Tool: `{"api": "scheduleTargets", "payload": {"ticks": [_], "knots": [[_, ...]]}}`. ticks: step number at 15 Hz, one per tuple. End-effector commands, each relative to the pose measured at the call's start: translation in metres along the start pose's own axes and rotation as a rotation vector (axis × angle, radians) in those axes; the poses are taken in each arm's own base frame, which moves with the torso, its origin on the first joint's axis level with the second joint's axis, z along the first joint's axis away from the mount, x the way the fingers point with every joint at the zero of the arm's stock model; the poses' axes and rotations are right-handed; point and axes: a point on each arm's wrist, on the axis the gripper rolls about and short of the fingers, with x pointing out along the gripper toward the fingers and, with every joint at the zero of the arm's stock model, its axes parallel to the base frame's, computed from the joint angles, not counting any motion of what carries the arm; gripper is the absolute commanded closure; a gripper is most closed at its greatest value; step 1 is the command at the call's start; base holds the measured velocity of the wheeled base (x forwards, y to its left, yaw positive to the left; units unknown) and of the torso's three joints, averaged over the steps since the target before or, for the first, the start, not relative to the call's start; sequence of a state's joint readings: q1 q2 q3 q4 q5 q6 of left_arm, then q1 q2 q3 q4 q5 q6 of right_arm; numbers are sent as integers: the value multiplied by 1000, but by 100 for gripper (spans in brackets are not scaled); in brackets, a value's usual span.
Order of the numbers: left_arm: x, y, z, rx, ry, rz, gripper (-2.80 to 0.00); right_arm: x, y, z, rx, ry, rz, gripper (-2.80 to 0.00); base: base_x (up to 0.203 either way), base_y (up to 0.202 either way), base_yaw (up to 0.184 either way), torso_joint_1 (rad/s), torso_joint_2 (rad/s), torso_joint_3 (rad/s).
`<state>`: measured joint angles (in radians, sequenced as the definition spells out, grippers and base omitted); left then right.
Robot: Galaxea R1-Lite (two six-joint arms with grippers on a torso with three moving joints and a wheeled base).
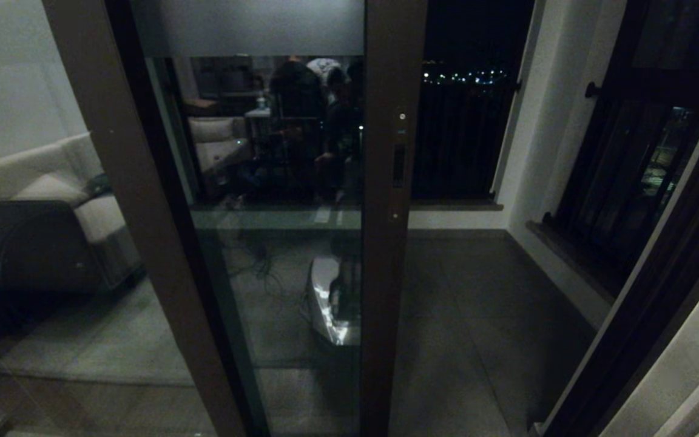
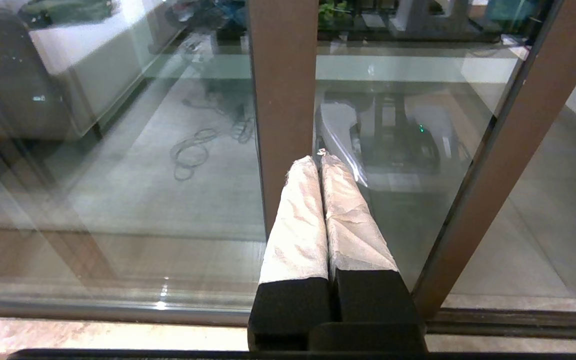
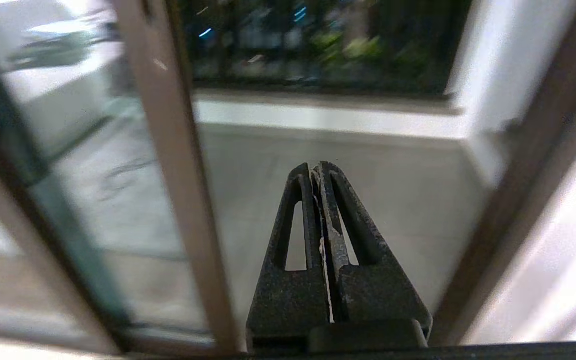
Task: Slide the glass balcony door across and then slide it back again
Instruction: Close the slid door
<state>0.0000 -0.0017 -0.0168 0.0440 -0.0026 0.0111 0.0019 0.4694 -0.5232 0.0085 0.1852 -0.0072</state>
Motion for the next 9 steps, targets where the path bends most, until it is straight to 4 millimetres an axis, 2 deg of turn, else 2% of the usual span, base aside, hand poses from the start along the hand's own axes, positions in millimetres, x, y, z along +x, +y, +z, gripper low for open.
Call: {"api": "scheduleTargets", "payload": {"ticks": [1, 3, 4, 6, 9], "knots": [[0, 0, 0, 0, 1, 0, 0, 72, -11, 29, 54, 175, 56, 0, 0, 0, 0, 0, 0, 0], [0, 0, 0, 0, 1, 0, 0, 122, -7, 44, 104, 244, 128, 0, 0, 0, 0, 0, 0, 0], [0, 0, 0, 0, 1, 0, 0, 142, 3, 50, 116, 265, 169, 0, 0, 0, 0, 0, 0, 0], [0, 0, 0, 0, 2, 1, 0, 182, 35, 58, 111, 298, 191, 0, 0, 0, 0, 0, 0, 0], [0, 0, 0, 0, 1, 0, 0, 232, 72, 63, 84, 309, 110, 0, 0, 0, 0, 0, 0, 0]]}}
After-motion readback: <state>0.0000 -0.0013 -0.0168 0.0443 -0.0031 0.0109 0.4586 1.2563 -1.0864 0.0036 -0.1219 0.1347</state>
